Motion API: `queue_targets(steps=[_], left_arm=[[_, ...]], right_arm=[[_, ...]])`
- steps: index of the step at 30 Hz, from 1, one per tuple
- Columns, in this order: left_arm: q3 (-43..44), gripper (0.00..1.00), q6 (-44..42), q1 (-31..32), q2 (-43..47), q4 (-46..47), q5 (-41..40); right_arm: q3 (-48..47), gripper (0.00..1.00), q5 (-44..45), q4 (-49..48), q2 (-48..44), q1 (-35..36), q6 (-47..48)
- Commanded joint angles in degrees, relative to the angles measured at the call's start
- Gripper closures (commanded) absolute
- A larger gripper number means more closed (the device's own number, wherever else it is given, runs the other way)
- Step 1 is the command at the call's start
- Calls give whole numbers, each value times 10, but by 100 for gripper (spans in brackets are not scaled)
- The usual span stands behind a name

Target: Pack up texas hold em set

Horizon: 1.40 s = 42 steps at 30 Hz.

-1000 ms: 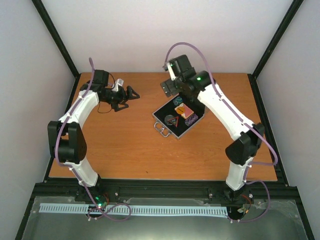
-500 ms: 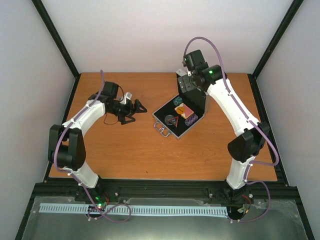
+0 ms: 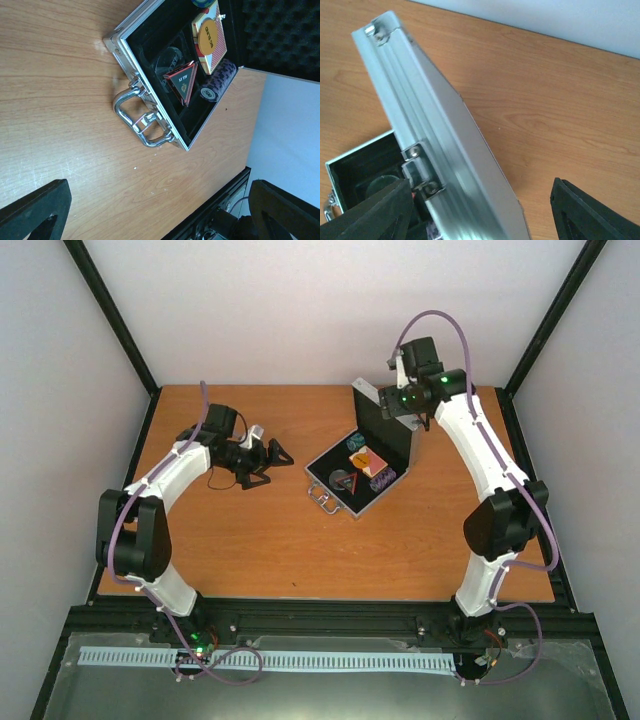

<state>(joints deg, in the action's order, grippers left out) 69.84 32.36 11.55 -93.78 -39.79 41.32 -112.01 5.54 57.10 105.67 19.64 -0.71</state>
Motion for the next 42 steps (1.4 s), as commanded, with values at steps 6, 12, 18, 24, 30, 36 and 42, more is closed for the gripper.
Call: queue_targets(steps=[6, 12, 18, 24, 30, 36, 42], left_arm=[[4, 0, 2, 3, -10, 18, -1], [1, 0, 5, 5, -24, 28, 0], [0, 0, 1, 5, -35, 30, -1], [-2, 0, 0, 5, -42, 34, -1], [-3, 0, -2, 5, -45, 34, -1], [-1, 0, -2, 5, -48, 34, -2], [0, 0, -6, 5, -45, 28, -4]], right_arm=[[35, 24, -137, -44, -23, -32, -2], [60, 27, -159, -56, -30, -33, -3], [74, 38, -193, -50, -32, -33, -14], [96, 39, -216, -58, -52, -31, -23], [136, 40, -222, -67, -71, -14, -34], [164, 39, -213, -74, -83, 17, -43], [188, 38, -209, -87, -101, 20, -55]])
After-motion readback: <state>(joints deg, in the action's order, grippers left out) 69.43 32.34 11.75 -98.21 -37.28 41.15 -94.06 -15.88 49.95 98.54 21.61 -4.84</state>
